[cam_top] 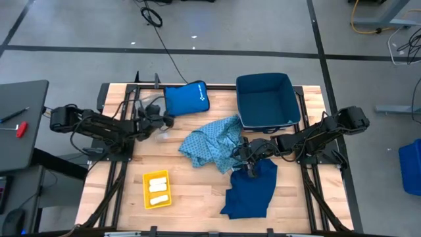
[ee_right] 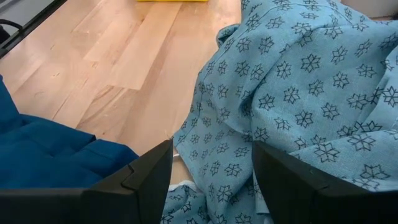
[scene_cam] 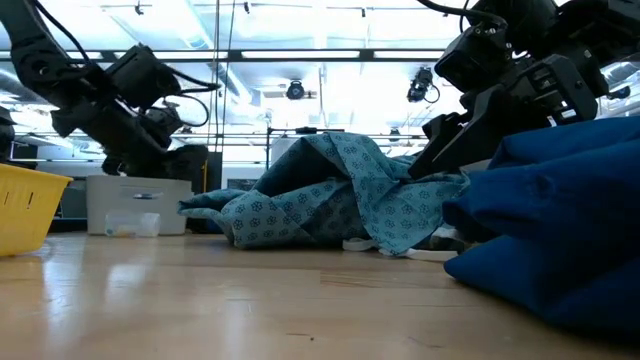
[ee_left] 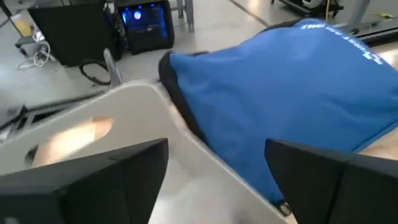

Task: Pick & place medical supplies in basket/bin
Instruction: Put the white pill bottle into the gray bin

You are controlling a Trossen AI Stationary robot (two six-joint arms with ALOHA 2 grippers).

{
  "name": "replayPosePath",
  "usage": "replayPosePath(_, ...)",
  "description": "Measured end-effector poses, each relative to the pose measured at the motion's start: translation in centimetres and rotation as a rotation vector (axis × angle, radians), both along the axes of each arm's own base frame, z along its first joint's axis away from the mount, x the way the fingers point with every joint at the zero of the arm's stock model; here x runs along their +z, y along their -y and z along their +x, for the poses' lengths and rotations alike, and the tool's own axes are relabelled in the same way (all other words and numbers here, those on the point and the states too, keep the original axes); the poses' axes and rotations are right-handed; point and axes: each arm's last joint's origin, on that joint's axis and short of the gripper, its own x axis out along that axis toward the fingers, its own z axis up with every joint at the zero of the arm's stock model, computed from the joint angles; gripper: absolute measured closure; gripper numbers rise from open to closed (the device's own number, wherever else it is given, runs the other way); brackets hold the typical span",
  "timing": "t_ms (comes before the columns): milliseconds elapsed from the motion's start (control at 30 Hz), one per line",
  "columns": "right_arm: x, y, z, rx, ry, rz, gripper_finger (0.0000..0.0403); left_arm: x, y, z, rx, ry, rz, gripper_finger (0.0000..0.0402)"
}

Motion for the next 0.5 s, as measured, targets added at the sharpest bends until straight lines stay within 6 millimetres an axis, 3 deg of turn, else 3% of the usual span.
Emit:
replayPosePath(267,0.0,0.0,0.0,0.004,0.002,-0.006,0.0174,1.5,-0.3,1.2,-0.034,-0.053,0.048,0.0142)
replayPosePath(500,0.0,0.0,0.0,0.004,0.002,-0.006,0.0174,5.0,-0.7,3.7,-0.189,-0.139,0.067,0.0155)
